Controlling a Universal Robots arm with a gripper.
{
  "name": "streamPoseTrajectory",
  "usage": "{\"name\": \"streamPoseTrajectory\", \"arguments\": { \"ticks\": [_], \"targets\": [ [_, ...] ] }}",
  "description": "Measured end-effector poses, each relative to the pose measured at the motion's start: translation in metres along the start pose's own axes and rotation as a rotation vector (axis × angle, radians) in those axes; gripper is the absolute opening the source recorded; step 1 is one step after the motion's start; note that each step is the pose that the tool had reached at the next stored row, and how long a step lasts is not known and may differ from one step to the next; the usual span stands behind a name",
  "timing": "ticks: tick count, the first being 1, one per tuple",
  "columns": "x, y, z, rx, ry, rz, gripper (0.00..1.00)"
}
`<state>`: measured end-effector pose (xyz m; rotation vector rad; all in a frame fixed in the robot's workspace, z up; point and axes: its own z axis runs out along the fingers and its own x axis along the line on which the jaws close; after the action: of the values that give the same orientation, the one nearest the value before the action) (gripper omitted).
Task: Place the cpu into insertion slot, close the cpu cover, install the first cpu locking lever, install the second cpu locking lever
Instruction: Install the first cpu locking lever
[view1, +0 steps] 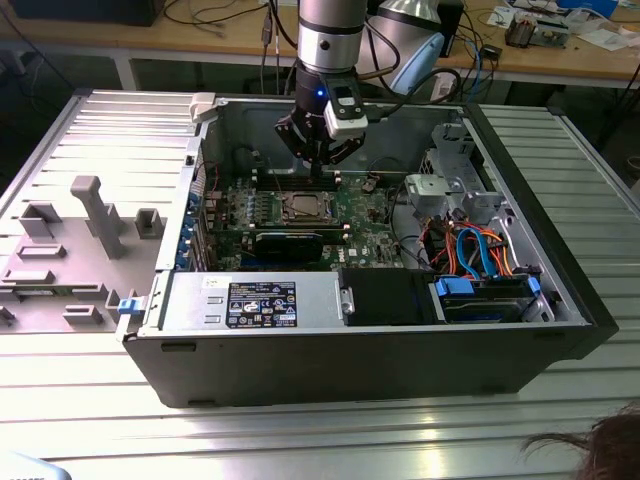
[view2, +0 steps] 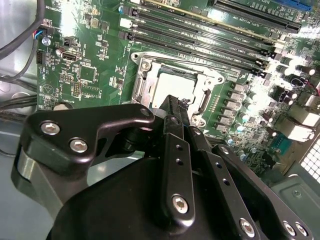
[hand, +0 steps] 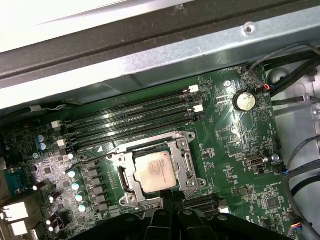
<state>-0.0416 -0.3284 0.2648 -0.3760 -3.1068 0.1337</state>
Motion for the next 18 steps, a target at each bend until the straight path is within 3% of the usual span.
{"name": "streamPoseTrajectory", "arguments": {
  "ticks": [6, 9, 18],
  "targets": [
    [0.0000, 0.0000, 0.0000, 0.0000, -0.0008, -0.009, 0.11],
    [0.0000, 0.0000, 0.0000, 0.0000, -0.0031, -0.036, 0.11],
    [0.0000, 0.0000, 0.0000, -0.0001, -0.0040, -0.046, 0.11]
  ]
}}
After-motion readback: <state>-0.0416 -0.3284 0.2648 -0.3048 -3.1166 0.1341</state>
